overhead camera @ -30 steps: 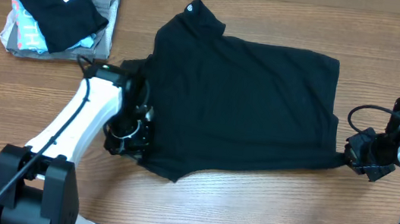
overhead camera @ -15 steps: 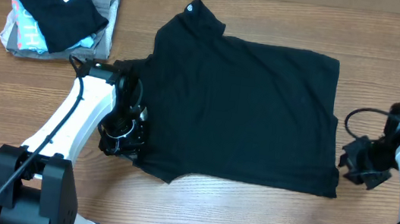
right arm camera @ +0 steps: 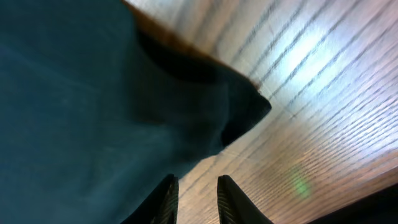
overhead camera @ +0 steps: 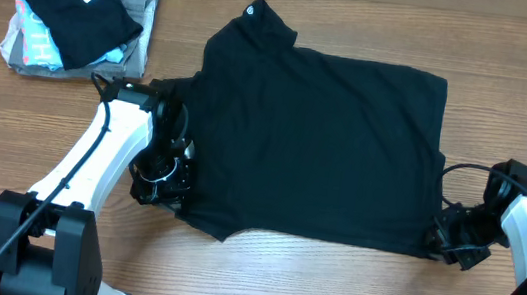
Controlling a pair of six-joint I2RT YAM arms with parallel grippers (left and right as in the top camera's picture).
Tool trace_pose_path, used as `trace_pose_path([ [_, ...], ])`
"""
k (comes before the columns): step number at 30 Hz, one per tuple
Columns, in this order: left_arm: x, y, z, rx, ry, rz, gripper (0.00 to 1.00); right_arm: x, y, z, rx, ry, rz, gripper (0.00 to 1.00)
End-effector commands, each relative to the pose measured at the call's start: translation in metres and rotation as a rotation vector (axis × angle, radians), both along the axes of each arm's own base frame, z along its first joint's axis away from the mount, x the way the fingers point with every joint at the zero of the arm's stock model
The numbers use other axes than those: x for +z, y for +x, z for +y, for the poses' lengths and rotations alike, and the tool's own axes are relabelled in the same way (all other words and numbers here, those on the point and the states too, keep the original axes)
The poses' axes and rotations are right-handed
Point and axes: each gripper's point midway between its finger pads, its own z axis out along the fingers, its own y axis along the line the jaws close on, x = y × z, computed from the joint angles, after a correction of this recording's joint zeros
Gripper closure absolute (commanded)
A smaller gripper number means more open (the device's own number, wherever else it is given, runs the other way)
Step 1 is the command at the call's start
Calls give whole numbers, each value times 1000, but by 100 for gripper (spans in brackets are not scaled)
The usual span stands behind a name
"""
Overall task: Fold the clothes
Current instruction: 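Regrasp the shirt's lower right corner with the right gripper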
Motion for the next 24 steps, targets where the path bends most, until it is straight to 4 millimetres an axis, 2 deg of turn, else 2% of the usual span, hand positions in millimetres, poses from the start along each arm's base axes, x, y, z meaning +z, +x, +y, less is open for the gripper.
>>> trace_pose_path([
  [1, 2, 2, 1, -9, 2, -26, 96, -8, -8, 5, -7, 17, 6, 73],
  [5, 2, 3, 0, -12, -1, -34, 96, -26, -14, 7, -16, 11, -2, 68],
  [9, 2, 3, 1, -22, -4, -36, 96, -31, -16, 9, -26, 13, -3, 67],
  [10, 2, 3, 0, -22, -4, -37, 96, -31, -16, 8, -26, 12, -7, 64],
  [12, 2, 3, 0, -22, -5, -37, 96, -31, -13, 9, -28, 20, -19, 49],
  [15, 2, 4, 0, -22, -5, -38, 96, -31, -9, 11, -38, 28, -37, 49],
  [16, 1, 4, 0, -22, -5, -38, 96, -32, -8, 10, -51, 25, -36, 50],
  [21, 2, 4, 0, -29, -7, -39, 96, -32, -7, 10, -55, 23, -39, 71],
  [24, 2, 4, 0, -29, -7, -39, 96, -32, -8, 10, -61, 21, -32, 79],
])
